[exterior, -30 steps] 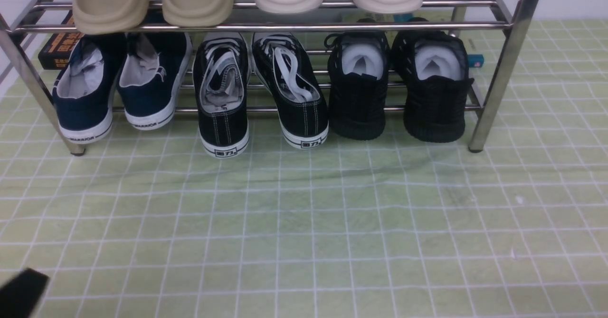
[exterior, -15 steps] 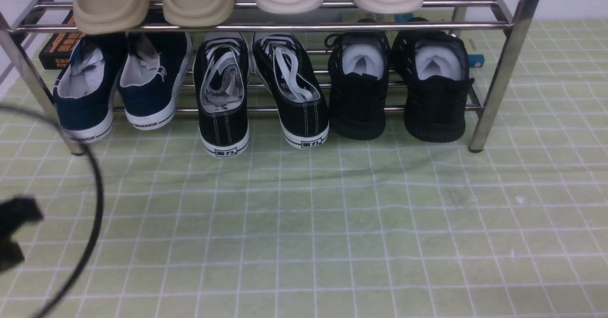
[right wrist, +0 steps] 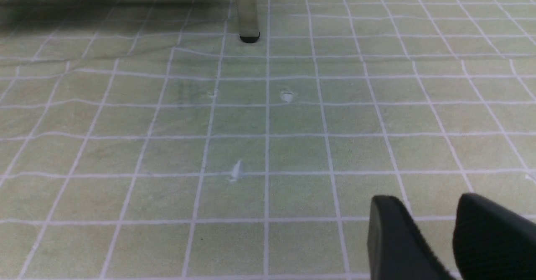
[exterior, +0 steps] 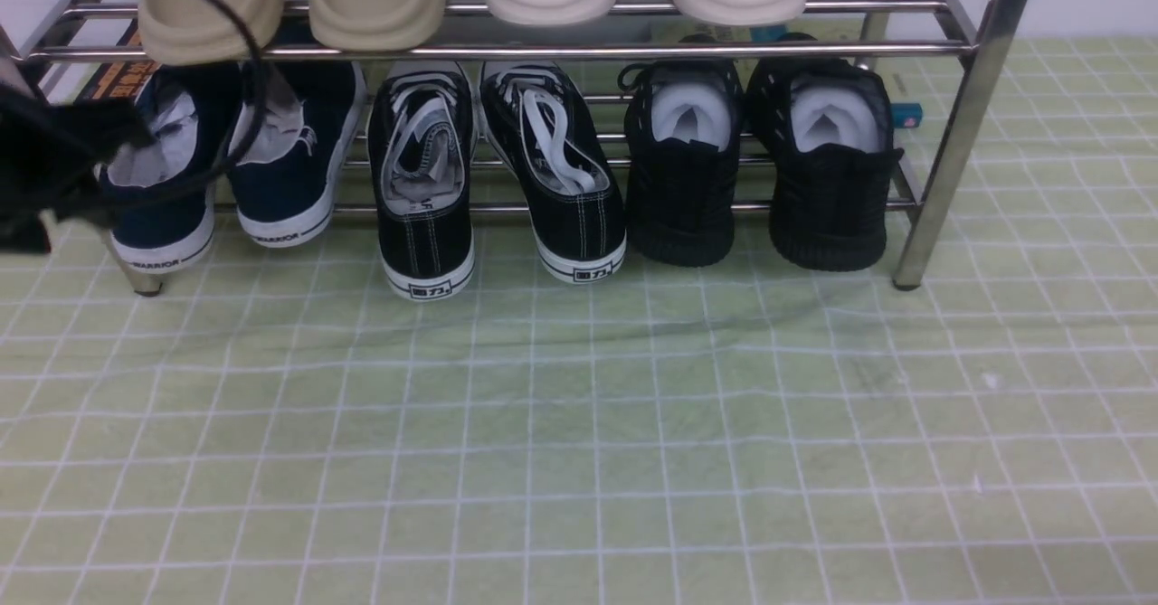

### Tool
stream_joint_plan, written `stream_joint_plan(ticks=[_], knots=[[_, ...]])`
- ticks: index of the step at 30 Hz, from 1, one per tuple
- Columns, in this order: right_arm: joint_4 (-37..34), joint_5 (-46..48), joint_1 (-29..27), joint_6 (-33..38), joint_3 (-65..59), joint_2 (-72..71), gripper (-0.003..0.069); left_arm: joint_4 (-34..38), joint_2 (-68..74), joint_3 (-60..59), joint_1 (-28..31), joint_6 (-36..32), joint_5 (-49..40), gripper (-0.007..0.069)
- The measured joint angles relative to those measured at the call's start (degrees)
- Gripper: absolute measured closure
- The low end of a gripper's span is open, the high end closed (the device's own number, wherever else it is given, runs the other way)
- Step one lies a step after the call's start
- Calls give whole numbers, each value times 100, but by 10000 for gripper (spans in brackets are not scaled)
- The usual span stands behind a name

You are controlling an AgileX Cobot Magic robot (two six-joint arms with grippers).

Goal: Take the shoes off the shelf with your hand from the green coffee tablecloth.
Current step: 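Grasp the leftmost shoe on the bottom shelf of the shoe rack with the left gripper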

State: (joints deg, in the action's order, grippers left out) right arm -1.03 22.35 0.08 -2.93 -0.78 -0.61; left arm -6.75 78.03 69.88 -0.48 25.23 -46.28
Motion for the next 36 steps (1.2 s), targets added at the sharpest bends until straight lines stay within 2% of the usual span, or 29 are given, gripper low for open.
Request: stream_joint_plan(ticks=[9, 12, 19, 25, 36], knots=[[0, 0, 0, 0, 0, 0, 420, 221, 654, 201, 0, -280, 645, 235], [0, 0, 0, 0, 0, 0, 420, 222, 887, 203, 0, -540, 1017, 235], [0, 0, 0, 0, 0, 0, 420, 199, 1419, 215, 0, -664, 1858, 235], [0, 0, 0, 0, 0, 0, 420, -216, 1910, 223, -12, -683, 2699, 235], [0, 0, 0, 0, 0, 0, 420, -750, 1977, 223, -29, -685, 2995, 235]])
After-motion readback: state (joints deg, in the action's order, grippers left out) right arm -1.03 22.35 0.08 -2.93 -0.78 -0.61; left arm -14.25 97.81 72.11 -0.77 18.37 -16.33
